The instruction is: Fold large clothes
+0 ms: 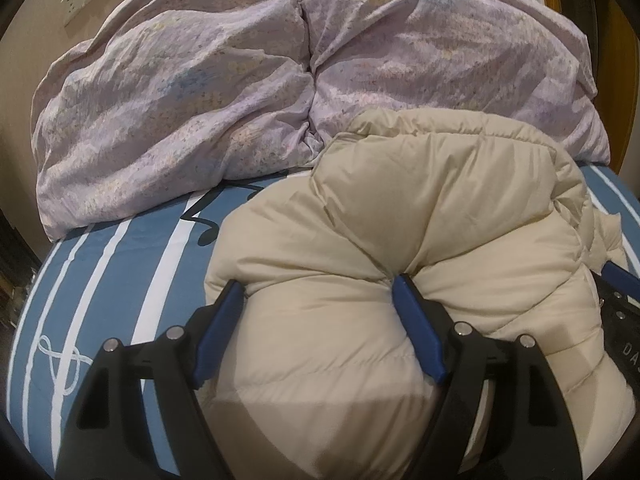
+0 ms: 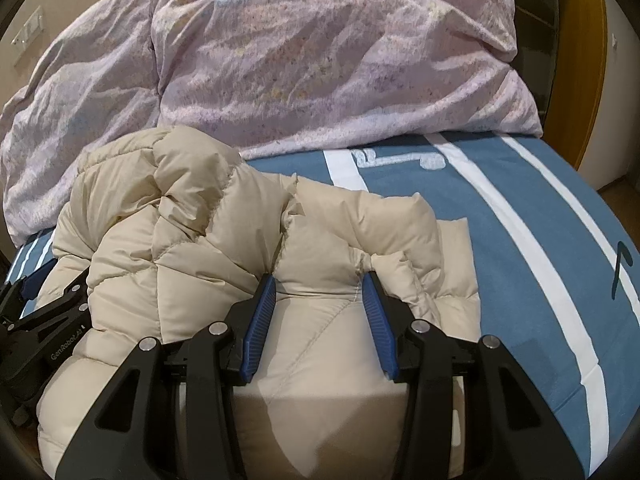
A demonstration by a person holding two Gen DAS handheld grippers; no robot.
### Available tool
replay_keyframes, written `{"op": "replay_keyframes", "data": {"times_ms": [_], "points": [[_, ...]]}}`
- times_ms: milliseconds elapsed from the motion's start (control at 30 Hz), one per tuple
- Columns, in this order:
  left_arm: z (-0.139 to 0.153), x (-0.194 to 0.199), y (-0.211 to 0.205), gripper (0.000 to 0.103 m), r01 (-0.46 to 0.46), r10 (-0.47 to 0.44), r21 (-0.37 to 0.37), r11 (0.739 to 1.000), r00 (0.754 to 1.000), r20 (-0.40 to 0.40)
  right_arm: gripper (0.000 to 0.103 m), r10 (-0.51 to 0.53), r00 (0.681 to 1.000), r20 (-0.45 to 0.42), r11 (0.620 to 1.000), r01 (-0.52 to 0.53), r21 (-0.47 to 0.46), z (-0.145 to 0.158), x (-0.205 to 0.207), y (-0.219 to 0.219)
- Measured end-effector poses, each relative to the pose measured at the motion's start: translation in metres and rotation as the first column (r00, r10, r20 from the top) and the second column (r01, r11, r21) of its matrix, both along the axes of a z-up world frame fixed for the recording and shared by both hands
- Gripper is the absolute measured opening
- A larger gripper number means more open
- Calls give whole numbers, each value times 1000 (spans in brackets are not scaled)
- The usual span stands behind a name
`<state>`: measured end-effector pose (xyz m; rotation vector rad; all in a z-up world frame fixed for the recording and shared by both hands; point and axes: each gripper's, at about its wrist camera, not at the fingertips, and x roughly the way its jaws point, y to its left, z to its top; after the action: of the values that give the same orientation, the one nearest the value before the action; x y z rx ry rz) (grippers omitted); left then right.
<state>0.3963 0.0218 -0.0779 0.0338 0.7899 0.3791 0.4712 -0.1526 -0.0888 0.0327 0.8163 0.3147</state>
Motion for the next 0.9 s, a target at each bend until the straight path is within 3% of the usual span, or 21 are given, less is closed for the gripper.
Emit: {"op": "replay_keyframes", "data": {"times_ms": [167,300,467,533,800,900], "points": [[-3,4,-10,78,2,1,78,997,999,-32,47,0,1000,-16,1000,0,-1,1,0,-3],[-4,3,-10,78,6,-3,80,997,999,-35,47,8,1000,-6,1000,-8,6,11,-3,-8],[-4,5,-9,78,9,-6,74,997,999,-37,47,43,999,17,986,-46,160,39,-24,-22],[-4,5,-12,78,9,-6,88,996,999,-40,47,63,998,24,984,-67,168,43,-30,-21],[-4,4,-20,78,16,-11,122,992,999,-44,45,94,995,-19,992,-93,80,16,-33,-15],[-3,4,-18,78,18,-13,108,994,999,-45,45,102,994,-42,990,-97,101,8,-29,-19]]}}
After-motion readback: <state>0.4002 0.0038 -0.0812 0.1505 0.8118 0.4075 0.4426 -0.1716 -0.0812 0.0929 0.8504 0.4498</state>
